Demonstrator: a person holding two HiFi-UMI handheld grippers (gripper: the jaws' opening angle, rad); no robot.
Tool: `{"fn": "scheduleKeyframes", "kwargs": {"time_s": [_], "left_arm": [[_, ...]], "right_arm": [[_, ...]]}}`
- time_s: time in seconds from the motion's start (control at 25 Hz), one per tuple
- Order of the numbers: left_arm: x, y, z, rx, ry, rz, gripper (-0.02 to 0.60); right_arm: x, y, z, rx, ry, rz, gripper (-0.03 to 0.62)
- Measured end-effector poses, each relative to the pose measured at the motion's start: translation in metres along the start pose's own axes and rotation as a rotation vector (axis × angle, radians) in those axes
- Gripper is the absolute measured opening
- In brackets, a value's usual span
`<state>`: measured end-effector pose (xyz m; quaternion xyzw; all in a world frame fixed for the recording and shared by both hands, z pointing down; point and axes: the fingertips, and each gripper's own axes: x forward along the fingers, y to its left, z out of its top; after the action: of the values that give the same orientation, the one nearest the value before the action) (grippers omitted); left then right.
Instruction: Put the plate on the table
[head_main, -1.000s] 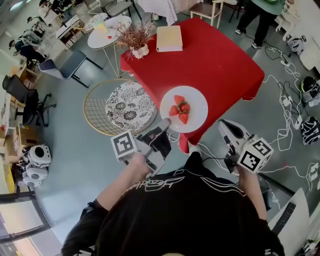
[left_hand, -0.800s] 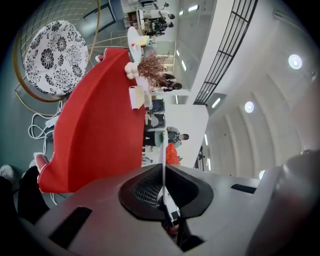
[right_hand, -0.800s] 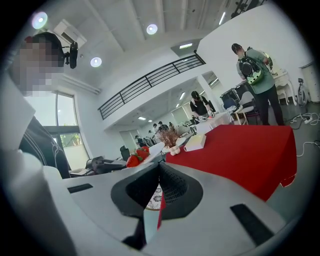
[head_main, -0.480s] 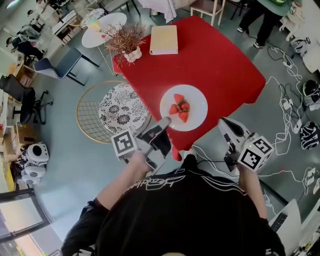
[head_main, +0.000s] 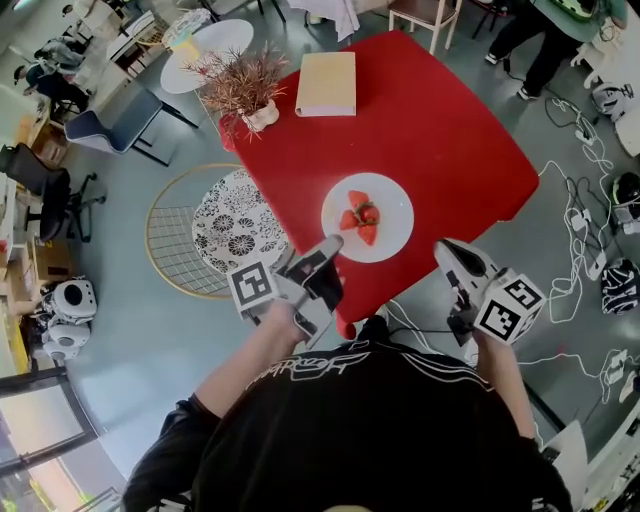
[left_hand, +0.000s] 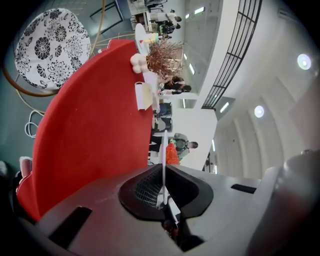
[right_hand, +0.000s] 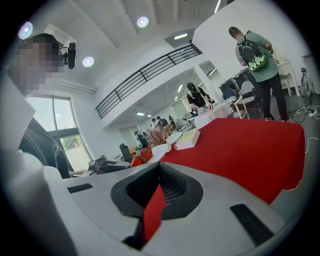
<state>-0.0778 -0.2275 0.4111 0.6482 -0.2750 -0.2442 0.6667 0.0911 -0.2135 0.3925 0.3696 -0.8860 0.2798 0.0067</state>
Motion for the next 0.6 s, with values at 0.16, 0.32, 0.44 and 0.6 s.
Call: {"fn": "scheduleKeyframes", "kwargs": {"time_s": [0.16,0.32,0.44,0.6], "left_arm": [[0.018,0.002,0.010,0.003,-0.017,-0.002,0.018],[0.032,0.004,0.018,0.003,-0.037,-0.003,0.018],[0.042,0.005,0.025,0.004,-0.052,-0.005,0.018],[0.053,0.010,0.033,0.011,-0.067,-0.002,0.018]], "right_arm": [[0.013,-0.016,0.008,0.008,0.008,0.017,0.008],[0.025,-0.025,0.018,0.004,0.014,0.044,0.008],[0.032,-0.033,0.023,0.001,0.020,0.056,0.008],[0.038,-0.044,0.025,0.005,0.028,0.063,0.008]]}}
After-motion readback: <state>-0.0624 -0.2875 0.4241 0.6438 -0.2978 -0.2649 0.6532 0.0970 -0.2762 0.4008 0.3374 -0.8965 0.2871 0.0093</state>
